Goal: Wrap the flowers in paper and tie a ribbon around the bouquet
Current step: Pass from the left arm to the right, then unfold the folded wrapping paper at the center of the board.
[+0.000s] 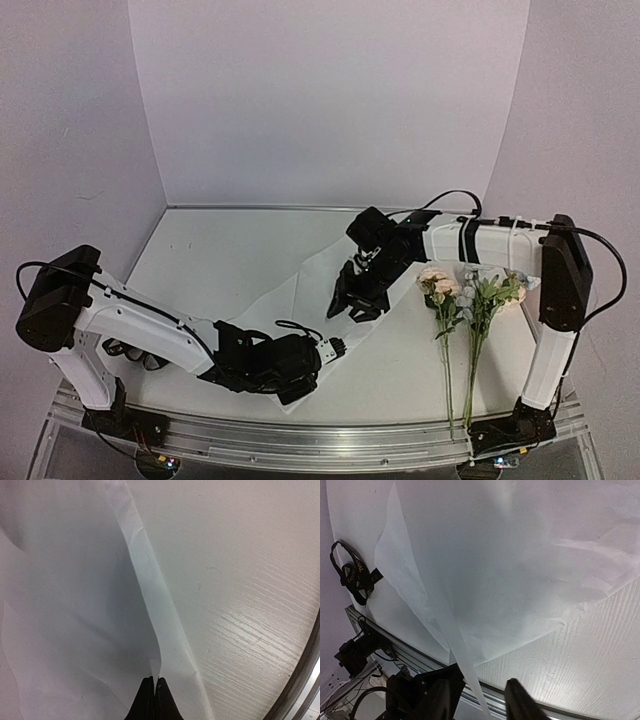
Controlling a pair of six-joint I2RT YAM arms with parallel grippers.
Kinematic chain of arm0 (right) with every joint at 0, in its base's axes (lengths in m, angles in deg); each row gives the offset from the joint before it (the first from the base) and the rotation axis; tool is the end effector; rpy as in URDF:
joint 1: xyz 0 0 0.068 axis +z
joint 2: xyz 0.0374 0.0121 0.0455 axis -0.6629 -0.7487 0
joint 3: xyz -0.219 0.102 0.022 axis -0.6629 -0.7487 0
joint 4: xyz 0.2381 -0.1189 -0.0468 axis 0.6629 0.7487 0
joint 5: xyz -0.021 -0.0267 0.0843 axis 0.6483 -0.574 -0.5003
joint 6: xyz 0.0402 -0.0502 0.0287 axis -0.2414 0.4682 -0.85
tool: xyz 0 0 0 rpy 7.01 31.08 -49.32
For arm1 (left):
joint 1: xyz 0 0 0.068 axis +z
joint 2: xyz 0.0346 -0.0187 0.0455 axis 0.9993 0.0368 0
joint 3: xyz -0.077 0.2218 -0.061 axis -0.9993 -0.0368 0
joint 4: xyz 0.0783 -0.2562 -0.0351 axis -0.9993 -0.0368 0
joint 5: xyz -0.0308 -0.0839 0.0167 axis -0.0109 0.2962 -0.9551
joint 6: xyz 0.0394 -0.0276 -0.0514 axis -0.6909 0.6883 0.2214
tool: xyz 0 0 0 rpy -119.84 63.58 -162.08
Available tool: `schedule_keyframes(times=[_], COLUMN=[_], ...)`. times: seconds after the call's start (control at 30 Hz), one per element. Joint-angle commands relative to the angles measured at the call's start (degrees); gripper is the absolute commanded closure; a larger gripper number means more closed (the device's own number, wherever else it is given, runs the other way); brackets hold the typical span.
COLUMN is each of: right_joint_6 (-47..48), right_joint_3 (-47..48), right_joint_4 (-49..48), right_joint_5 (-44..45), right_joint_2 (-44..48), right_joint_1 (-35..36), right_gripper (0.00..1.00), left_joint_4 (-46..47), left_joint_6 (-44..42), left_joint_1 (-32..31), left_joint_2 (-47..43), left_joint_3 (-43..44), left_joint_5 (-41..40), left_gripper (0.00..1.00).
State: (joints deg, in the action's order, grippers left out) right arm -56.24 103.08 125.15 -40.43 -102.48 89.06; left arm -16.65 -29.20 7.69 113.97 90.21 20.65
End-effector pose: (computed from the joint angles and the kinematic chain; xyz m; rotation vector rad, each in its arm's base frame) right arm 0.2507 0.3159 0.1786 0.1230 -2.8851 -0.9893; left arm 0.0795 -0.3380 0.0990 1.3946 2.0575 -0.1537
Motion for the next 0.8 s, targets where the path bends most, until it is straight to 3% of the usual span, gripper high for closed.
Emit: schedule_keyframes(times=[0.0,0.07,0.1,0.23,0.3,0.4,0.53,0.77], right_joint_6=[-1.28,-1.02,-0.84,-0.28,0.04,0.74,1.71,2.97], right_joint_3=[-1.33,-2.36,-2.96,-5.77,-6.83,-7.54,-7.50,-5.44], right_joint_4=[-2.38,-2.40,-2.40,-2.33,-2.21,-1.83,-0.84,1.08], right_joint_5=[-1.45,-0.79,-0.27,2.10,3.25,4.61,5.83,7.05], right_joint_2=[0.78,1.78,2.41,5.12,6.20,7.26,7.84,7.23], right_joint_1=[0.25,0.23,0.26,0.26,0.31,0.73,1.29,2.43], right_gripper=[0.85,0.98,1.00,1.00,1.00,1.00,1.00,1.00], left_joint_4=[2.17,2.46,2.80,3.99,5.41,9.60,12.61,15.15], left_joint_6=[0.31,1.24,1.75,4.84,7.08,11.64,18.45,25.25], left_joint_1=[-0.06,-0.09,-0.03,0.51,1.34,5.26,16.16,30.37], left_joint_2=[-1.26,-2.16,-2.99,-8.31,-12.43,-21.04,-28.60,-19.59], left_joint_3=[0.91,0.58,0.27,-1.44,-3.37,-8.72,-15.10,-12.83], left_joint_5=[-1.72,-2.07,-2.04,-0.36,2.12,7.34,13.27,24.73], left_gripper=[1.00,0.97,0.91,0.61,0.55,0.52,0.49,0.50])
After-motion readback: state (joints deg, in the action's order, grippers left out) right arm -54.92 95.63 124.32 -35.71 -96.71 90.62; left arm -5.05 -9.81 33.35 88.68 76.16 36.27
